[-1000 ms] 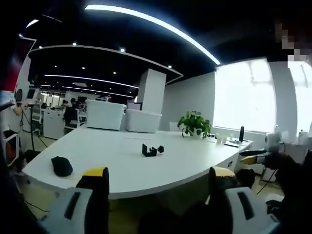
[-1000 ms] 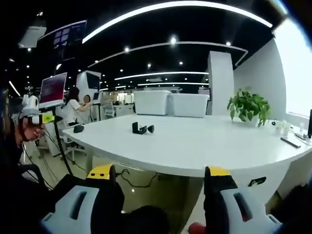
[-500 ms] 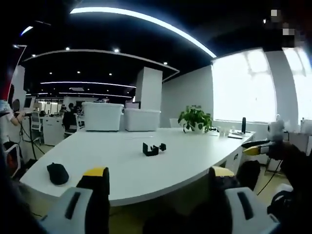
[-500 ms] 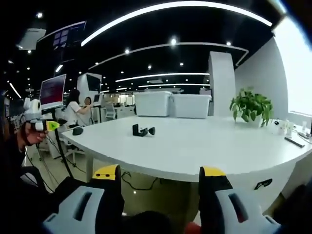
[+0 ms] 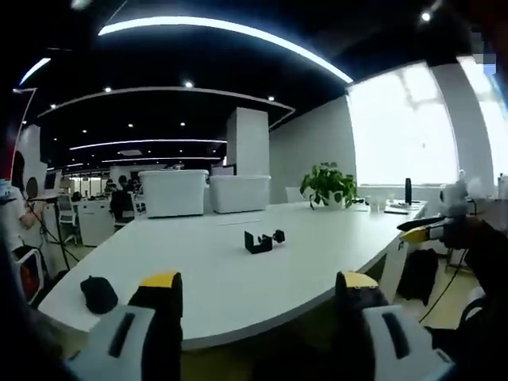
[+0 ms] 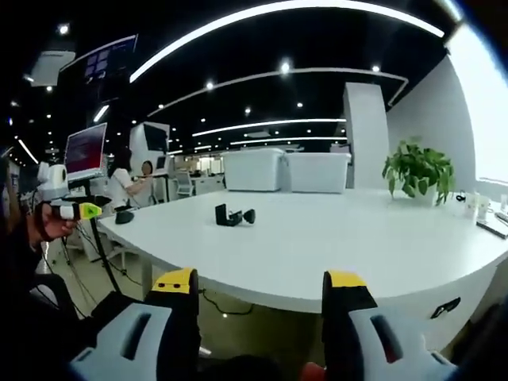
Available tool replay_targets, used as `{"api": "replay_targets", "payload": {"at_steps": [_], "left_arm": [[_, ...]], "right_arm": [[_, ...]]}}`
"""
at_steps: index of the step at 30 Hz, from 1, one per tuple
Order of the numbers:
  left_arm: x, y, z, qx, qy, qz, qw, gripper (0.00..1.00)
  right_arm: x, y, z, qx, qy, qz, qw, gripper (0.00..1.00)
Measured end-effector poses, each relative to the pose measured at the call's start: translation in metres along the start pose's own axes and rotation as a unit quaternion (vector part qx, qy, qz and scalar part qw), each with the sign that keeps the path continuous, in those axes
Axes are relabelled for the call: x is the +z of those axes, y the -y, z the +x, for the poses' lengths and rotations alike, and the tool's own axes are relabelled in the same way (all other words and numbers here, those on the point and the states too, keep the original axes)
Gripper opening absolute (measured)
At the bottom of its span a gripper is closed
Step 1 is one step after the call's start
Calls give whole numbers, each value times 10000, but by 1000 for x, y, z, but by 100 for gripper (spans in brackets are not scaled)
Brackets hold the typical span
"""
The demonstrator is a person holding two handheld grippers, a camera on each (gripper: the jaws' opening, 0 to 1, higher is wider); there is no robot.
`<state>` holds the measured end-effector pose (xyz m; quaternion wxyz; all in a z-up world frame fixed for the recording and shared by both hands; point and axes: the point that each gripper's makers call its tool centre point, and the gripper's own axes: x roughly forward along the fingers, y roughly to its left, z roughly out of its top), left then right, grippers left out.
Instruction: Clamp the fixed fixture on the desktop, loosen the retaining clip, secure it to the edge of the desk, and tighten the retaining clip.
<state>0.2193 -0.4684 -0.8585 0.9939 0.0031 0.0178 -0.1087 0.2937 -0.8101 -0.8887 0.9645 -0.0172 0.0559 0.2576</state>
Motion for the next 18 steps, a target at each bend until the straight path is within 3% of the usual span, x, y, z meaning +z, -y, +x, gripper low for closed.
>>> {"api": "replay_targets", "payload": {"at_steps": [7,18], "left_arm": [[-9,2,18,-55,-107,14,9999,83],[-9,3,46,-150,66,-54,9999,86]], "right_arm": [[-2,5,11,-51,-106,-36,9999,73],[-3,12,29,-166,-136,-65,9997,69]]}}
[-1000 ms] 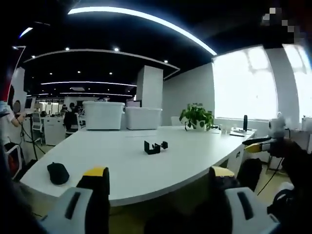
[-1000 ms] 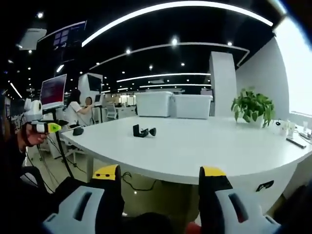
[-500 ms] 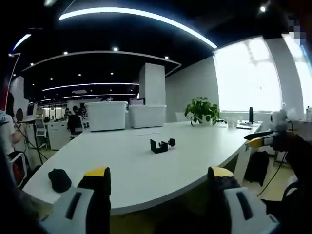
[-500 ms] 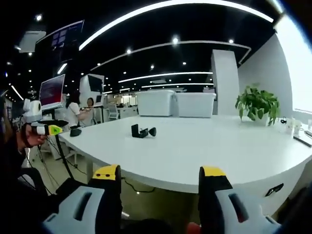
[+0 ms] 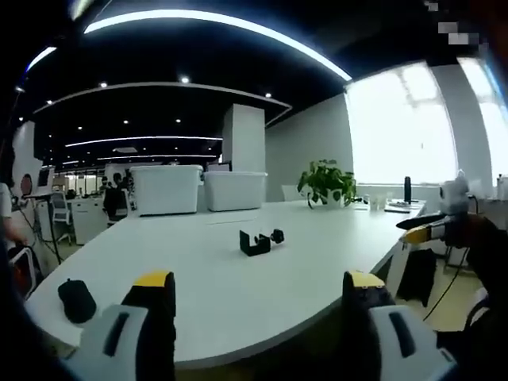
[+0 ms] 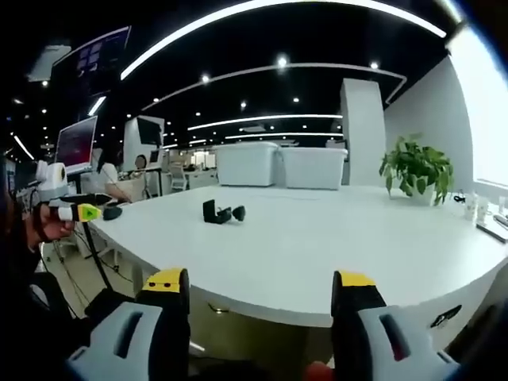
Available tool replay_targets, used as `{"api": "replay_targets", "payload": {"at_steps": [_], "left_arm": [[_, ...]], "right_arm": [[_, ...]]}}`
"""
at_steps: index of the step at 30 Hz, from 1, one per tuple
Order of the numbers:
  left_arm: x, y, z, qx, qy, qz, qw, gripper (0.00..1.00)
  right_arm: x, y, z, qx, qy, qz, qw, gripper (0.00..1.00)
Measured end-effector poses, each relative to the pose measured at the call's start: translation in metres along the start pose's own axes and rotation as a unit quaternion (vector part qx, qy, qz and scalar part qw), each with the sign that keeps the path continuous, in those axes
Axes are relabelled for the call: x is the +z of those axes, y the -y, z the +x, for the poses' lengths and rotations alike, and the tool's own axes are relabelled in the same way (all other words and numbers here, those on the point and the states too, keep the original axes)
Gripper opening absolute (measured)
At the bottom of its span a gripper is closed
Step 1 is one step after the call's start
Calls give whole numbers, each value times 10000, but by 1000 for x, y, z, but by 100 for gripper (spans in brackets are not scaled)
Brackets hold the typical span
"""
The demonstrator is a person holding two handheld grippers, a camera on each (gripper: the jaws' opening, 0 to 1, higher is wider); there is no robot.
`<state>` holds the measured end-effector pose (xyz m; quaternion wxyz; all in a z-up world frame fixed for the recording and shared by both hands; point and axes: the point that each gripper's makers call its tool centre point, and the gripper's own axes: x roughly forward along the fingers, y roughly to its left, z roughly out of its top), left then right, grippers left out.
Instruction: Clamp the fixed fixture on the desktop, loosen the retaining clip, secure it to the edge of the desk, and tighten the retaining clip.
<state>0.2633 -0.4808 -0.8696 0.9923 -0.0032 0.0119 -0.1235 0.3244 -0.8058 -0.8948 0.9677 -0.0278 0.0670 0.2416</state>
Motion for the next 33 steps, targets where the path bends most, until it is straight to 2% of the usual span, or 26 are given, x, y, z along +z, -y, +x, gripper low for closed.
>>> {"api": "replay_targets", "payload": {"at_steps": [3,6,9,14,20,25,29,33], "left_arm": [[-7,-3,11,1,-108,-118,9999,86],[-9,-2,20,-48,-101,-100,9999,86],[-7,-3,30,-82,-50,-100,9999,86],[-10,-7,48,-84,-95,-1,9999,85],[-20,-13,71,40,-212,176,9996,85],[-28,-13,89,19,-229,111,9997,84],[-36,-18,105,67,-366,167,9992,83],[-36,-25,116,166,-354,140,9991,82]], "right_arm": [[-3,-1,11,20,-49,7,10000,68],[2,-6,20,132,110,79,9998,61],[4,-9,31,180,124,80,9997,63],[9,-12,45,218,146,37,9996,61],[9,-17,70,339,151,47,9993,60],[8,-20,89,476,139,78,9987,59],[12,-22,103,524,202,71,9984,58],[10,-22,120,558,243,56,9981,57]]}}
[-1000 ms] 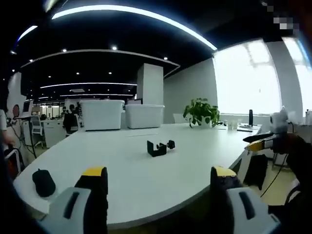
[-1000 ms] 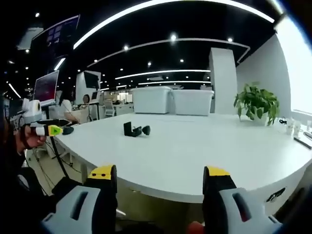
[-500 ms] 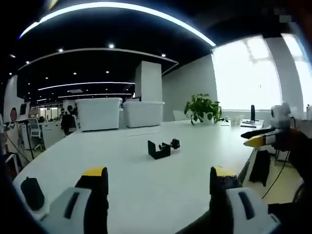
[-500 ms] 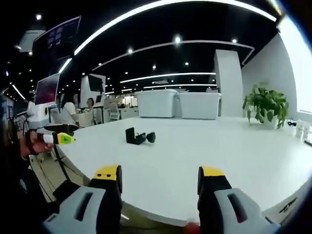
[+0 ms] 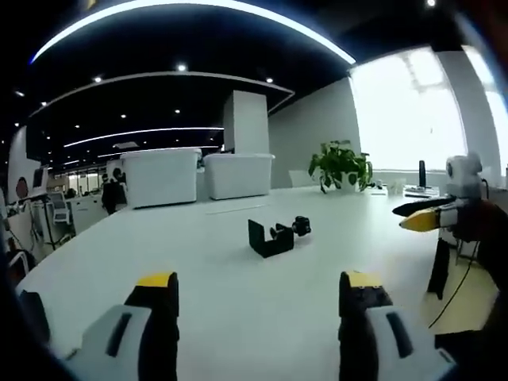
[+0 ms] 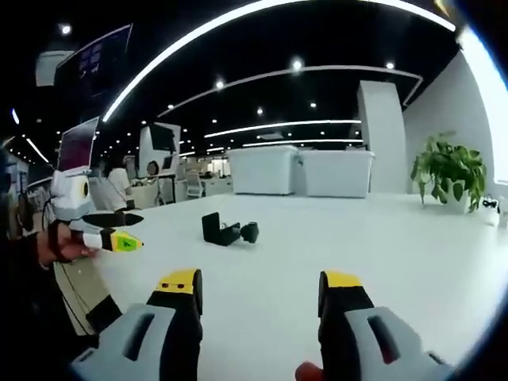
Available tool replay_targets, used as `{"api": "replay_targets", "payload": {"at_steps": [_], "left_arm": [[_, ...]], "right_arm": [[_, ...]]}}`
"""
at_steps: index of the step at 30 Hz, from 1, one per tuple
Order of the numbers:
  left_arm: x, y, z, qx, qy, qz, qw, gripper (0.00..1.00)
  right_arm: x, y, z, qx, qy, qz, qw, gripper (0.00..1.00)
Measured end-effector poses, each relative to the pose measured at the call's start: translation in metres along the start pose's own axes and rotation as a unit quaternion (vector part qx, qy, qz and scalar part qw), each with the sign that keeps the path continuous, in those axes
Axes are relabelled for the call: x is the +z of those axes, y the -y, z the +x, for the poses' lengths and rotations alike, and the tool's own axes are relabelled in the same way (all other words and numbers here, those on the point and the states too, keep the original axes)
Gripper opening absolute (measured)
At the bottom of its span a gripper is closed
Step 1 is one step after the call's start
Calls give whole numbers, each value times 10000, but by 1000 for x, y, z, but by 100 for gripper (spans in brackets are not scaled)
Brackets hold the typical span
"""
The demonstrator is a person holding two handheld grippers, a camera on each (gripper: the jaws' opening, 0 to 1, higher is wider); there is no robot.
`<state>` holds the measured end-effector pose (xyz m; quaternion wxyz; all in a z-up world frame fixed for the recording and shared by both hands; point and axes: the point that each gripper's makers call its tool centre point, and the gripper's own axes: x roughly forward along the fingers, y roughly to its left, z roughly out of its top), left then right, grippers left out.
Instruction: Clamp the fixed fixture on the desktop, loosen the retaining clip, secure it to the edge of the desk, and tighten the retaining clip.
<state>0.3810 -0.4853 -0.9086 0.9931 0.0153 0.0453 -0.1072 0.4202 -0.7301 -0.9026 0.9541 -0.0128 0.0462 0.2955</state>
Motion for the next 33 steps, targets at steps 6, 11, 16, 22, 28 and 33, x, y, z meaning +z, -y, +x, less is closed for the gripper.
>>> {"api": "replay_targets", "payload": {"at_steps": [6,11,16,22,28,33], "left_arm": [[-3,-3,17,29,-59,168,9998,81],[0,-8,21,29,18,23,10000,80],[4,-7,31,-55,86,-39,9999,80],[3,-6,52,-138,-7,-124,9998,79],[3,-7,60,-55,-17,-115,9999,76],[0,-6,77,-47,-153,-98,9998,76]], "right_arm": [[-4,2,26,9,-17,-74,10000,57],[-2,8,41,-21,-9,-118,9999,57],[9,13,58,-8,171,-212,9996,57],[20,10,82,99,264,-264,9993,57],[8,8,89,122,168,-351,9992,57],[9,8,90,182,211,-295,9992,58]]}}
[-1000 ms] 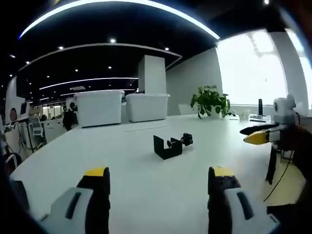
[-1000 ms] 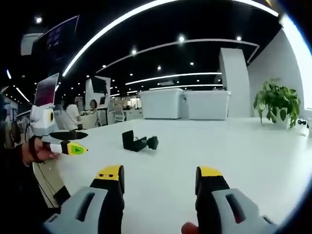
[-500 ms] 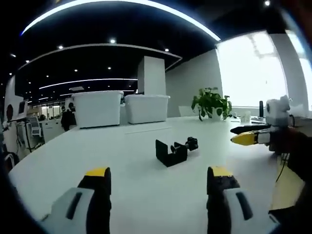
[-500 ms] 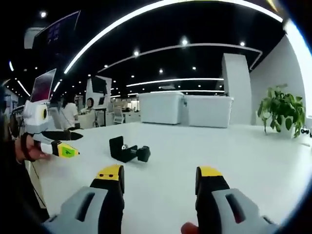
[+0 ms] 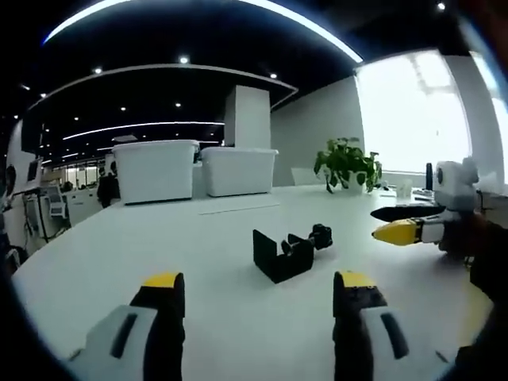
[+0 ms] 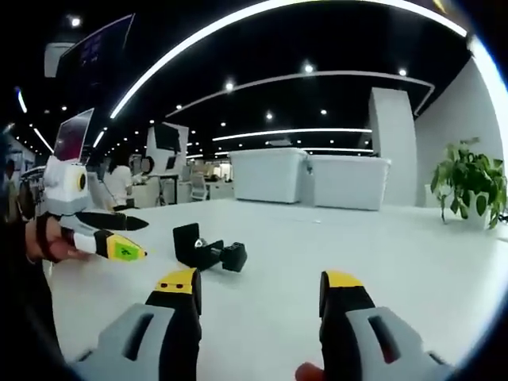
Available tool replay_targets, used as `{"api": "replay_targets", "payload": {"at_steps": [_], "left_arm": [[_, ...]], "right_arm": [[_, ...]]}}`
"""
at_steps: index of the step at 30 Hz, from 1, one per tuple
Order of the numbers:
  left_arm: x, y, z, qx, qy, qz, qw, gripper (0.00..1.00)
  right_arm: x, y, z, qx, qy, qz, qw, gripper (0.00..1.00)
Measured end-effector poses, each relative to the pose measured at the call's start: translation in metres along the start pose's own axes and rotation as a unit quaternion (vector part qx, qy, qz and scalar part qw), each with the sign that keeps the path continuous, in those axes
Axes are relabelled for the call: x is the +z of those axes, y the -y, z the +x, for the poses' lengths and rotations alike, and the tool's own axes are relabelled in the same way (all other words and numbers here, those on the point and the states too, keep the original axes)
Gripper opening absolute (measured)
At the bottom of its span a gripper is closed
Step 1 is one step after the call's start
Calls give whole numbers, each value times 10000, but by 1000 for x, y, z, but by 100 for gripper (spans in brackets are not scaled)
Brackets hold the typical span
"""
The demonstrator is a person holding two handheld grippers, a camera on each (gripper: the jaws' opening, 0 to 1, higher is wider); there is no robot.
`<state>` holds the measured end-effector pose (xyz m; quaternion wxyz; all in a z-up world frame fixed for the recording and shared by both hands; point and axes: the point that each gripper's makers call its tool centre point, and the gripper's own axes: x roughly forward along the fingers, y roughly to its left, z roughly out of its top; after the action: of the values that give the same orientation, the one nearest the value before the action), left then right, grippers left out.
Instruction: Clamp the fixed fixture on the desktop, loosen the retaining clip, secure it to the edge of the desk, and tighten the retaining clip.
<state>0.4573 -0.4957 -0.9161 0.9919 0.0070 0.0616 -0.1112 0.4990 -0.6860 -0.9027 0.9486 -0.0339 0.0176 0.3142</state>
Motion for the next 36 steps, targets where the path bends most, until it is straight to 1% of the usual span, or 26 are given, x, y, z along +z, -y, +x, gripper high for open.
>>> {"api": "replay_targets", "payload": {"at_steps": [3,6,10,12,14,18,22,24,26,27,30,33,36], "left_arm": [[-2,1,6,-23,-65,3,10000,76],[-2,-2,10,8,-90,-48,9999,75],[-2,-7,17,106,-89,-159,9998,75],[-4,-10,17,203,-133,-182,9995,75],[-1,-12,17,304,-49,-147,9994,74],[1,-14,22,359,-18,-154,9992,74],[-2,-16,31,398,-111,-143,9990,74],[-3,-14,30,391,-125,-63,9991,73],[-2,-14,27,448,-58,210,9988,73],[-1,-14,26,474,-19,242,9986,72],[0,-17,27,517,-15,102,9986,71],[-3,-17,30,567,-96,130,9983,71],[-3,-19,37,589,-115,176,9980,69]], "right_arm": [[2,0,2,-5,68,7,10000,58],[0,-2,1,15,46,-88,9999,59],[1,1,1,39,76,-14,10000,59],[4,4,-1,-16,144,80,9999,59],[4,4,0,-12,159,121,9998,59],[3,3,-1,-25,146,77,9999,59],[4,5,-2,-73,179,130,9997,59],[4,5,-2,-73,165,153,9997,59],[3,5,-2,-90,148,158,9997,59],[3,6,-3,-106,151,156,9997,59],[4,5,-5,-102,202,157,9996,58],[4,5,-4,-91,190,119,9997,58],[3,3,-3,-56,162,85,9998,58]]}}
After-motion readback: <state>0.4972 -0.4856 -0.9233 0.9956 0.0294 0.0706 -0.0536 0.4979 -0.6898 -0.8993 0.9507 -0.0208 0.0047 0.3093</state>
